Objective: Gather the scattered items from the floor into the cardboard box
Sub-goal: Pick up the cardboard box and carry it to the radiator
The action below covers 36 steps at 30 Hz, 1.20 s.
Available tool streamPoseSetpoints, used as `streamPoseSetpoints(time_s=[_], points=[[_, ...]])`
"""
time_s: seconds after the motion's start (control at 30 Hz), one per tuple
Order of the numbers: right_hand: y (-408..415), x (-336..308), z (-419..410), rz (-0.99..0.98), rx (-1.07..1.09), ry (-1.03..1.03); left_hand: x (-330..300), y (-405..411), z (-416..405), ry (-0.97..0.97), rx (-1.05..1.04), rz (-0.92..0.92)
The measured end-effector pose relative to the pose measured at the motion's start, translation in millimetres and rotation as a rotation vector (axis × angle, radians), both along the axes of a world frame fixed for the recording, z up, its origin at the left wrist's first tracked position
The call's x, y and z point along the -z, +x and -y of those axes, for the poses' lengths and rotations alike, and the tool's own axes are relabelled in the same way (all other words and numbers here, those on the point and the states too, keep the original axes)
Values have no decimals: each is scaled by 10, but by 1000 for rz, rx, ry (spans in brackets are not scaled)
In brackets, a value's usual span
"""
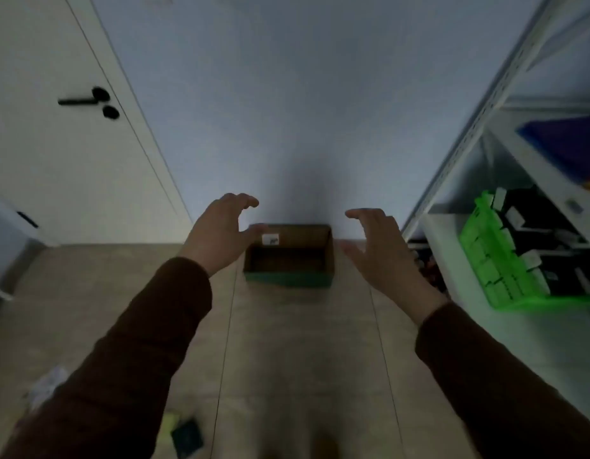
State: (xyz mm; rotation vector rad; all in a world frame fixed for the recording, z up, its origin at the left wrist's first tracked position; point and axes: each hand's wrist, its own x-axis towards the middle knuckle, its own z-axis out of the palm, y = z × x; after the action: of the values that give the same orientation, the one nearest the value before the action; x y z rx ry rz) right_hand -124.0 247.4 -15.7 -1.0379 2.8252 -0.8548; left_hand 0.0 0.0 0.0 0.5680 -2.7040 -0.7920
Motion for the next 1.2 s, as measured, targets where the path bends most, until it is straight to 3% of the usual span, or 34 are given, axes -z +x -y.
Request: streamPoseSetpoints(time_s=[0.33,0.53,1.2], points=[[-504,1365,-87,84,-73,332,1497,-464,-180,-145,14,508],[-947,1994,-17,213,-134,472,2015,-839,-154,-135,27,676],[-2656,3114,1236,393,-130,568,3106,-2316,1267,28,23,851]])
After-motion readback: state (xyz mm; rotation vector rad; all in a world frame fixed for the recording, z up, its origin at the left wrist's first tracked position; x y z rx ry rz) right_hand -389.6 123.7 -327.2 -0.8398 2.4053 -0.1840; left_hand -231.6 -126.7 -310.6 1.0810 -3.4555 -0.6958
